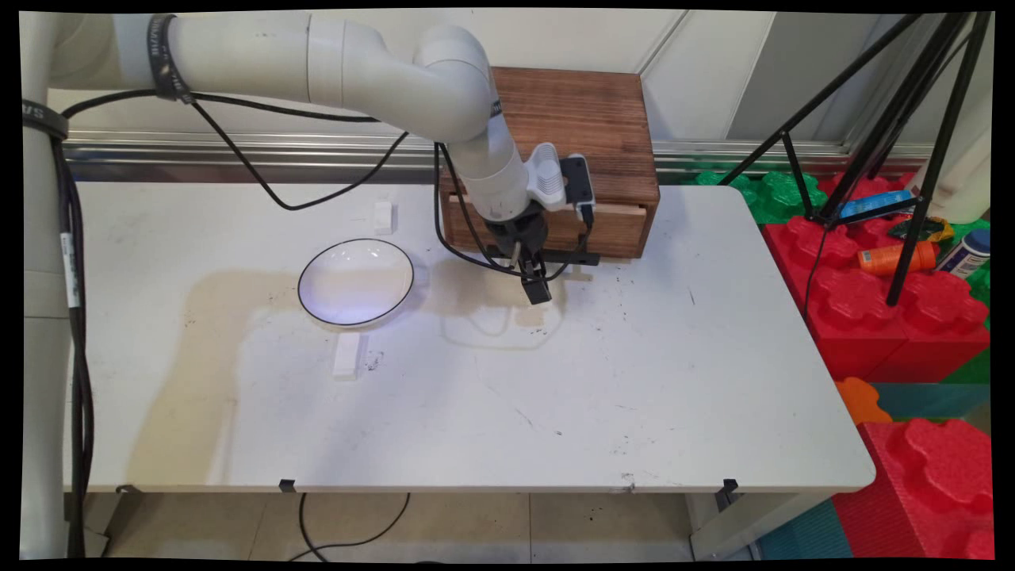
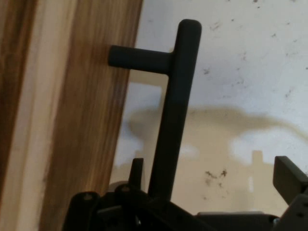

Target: Open the drawer

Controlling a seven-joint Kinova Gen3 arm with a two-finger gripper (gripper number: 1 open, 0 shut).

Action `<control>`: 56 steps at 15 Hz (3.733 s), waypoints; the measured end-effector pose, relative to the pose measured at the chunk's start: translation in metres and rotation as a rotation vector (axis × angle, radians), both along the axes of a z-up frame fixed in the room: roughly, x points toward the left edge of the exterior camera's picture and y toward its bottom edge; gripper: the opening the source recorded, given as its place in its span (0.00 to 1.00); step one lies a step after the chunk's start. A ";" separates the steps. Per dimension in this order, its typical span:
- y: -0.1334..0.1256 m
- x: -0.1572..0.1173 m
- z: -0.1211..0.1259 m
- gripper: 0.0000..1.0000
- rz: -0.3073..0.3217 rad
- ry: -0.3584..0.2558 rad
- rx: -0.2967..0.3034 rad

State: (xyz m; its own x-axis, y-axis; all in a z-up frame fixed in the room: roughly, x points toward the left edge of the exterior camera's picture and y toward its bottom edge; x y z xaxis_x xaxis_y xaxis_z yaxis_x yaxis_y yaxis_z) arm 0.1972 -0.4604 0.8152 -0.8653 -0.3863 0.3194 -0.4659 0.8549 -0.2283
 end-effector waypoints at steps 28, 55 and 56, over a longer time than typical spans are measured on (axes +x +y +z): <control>0.112 -0.018 0.005 1.00 -0.054 0.015 0.125; 0.211 -0.029 0.019 1.00 -0.160 0.040 0.212; 0.213 -0.029 0.019 1.00 -0.162 0.041 0.213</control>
State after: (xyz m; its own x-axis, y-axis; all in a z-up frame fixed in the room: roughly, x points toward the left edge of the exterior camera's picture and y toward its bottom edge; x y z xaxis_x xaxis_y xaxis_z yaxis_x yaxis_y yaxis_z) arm 0.1680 -0.2478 0.8344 -0.9094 -0.3063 0.2815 -0.3246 0.9457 -0.0194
